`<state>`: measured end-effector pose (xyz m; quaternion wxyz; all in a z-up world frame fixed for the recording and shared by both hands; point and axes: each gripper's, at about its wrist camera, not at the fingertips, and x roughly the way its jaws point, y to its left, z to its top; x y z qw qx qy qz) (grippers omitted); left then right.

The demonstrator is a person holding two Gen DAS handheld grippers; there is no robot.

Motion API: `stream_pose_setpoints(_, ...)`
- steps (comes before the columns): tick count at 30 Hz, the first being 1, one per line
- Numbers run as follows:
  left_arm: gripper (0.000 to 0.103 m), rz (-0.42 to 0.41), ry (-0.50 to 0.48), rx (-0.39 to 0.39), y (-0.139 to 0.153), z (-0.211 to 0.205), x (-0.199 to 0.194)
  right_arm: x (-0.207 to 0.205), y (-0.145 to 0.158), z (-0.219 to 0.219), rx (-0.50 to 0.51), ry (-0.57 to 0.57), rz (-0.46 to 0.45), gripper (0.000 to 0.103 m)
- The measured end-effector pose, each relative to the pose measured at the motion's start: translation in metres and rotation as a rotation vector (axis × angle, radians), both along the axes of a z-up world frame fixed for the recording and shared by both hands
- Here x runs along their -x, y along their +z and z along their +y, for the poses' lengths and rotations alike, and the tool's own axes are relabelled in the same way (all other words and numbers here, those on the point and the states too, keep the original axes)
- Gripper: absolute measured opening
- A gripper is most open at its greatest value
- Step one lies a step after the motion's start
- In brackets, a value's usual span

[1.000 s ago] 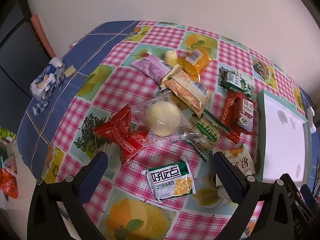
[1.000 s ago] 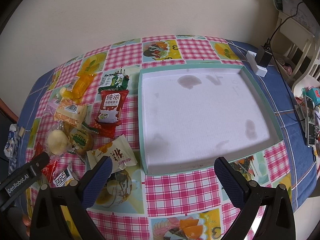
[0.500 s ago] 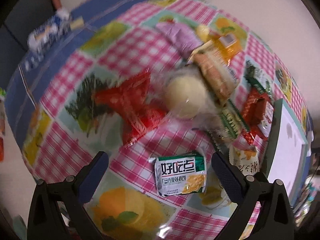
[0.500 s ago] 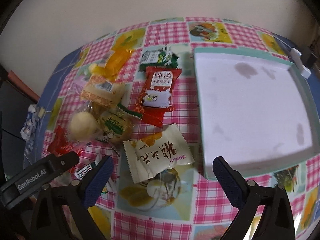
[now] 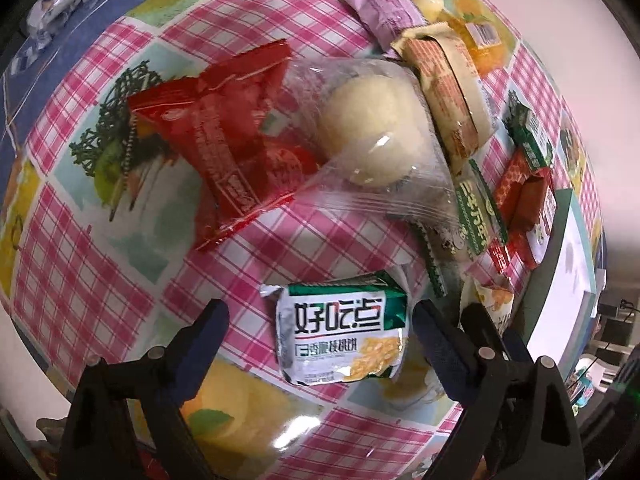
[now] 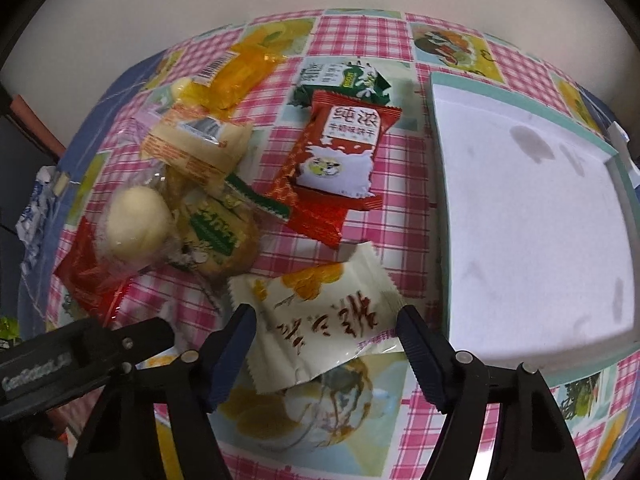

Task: Organize snacks

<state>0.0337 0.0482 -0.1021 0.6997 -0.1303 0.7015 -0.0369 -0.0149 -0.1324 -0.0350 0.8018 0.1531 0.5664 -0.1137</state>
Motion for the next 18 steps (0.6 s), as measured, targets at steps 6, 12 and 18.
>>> stream_pose_setpoints(6, 0.083, -0.009, -0.025, -0.036, -0.001, -0.015, 0.001, -0.001, -0.002, 0.004, 0.032, 0.023, 0.01, 0.075)
stream_pose_setpoints(12, 0.066, -0.034, -0.023, -0.047, 0.01, -0.024, -0.002, -0.001, -0.007, 0.005, 0.021, 0.027, 0.004, 0.075)
stream_pose_setpoints(18, 0.064, -0.039, -0.005, -0.039, 0.017, -0.018, -0.003, -0.004, -0.015, 0.005, 0.035, 0.046, 0.016, 0.076)
